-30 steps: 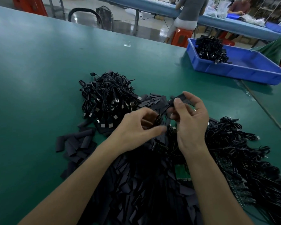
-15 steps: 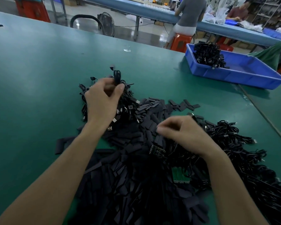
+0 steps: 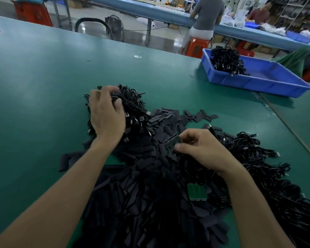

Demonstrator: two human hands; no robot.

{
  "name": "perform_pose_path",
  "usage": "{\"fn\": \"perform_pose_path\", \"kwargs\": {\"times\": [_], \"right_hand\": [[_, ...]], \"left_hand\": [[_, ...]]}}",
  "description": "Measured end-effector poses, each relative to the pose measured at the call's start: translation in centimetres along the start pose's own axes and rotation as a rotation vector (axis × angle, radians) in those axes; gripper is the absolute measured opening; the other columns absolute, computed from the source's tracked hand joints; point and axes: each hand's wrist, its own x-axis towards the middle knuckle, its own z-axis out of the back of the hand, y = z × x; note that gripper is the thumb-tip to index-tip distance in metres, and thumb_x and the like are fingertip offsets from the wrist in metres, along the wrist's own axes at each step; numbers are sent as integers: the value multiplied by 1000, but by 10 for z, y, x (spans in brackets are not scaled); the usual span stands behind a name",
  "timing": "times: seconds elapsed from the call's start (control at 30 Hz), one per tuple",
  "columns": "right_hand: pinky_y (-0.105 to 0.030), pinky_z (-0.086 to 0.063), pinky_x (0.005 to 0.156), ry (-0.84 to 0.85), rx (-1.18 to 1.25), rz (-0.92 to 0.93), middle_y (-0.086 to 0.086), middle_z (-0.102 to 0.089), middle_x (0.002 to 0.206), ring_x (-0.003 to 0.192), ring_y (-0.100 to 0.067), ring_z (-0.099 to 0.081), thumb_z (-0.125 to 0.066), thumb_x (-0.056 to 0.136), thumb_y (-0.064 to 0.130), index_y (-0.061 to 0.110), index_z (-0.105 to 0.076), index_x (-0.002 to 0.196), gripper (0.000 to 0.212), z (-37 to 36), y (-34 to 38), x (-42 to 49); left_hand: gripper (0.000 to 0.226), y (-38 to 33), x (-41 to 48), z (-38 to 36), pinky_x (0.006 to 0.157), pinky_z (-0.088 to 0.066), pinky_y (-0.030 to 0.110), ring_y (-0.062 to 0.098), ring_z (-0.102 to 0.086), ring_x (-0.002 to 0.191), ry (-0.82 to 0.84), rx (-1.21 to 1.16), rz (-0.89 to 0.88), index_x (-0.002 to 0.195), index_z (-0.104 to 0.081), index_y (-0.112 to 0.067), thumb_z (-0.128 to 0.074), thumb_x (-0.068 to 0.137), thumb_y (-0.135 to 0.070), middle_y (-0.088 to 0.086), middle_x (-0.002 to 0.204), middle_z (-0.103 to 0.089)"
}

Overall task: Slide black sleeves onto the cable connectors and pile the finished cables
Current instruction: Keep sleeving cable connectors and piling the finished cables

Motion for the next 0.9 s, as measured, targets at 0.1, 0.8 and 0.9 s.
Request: {"fn": "perform_pose_path", "kwargs": {"times": [0.1,0.8,0.9], "right_hand": [[-17,-49,65,-50,224,-11,5,-67,71,64,-4,-59,-76,87,17,13,-71,84,7,-1,-6,-1],[-31,-60,74,61,811,1,-18,-71,88,76,-23,-68,-65,88,22,4,-74,96,21,-8,-14,-4],[-27,-60,68,22,860,3,-13,-70,82,69,-17,-67,-67,85,21,6,-74,91,18,-7,-14,-4]], "left_hand": [[3,-16,-30,-1,66,-35,17,9,-51,76,119,-107,-255,97,-65,-16,-65,94,-17,-8,83,-53],[6,-45,-85,-13,63,-53,19,7,-62,63,987,-1168,417,74,-75,-18,-75,77,-24,-4,71,-67],[8,-50,-87,-15,67,-56,23,10,-62,67,954,-1221,432,76,-72,-16,-72,79,-24,0,75,-65]]}}
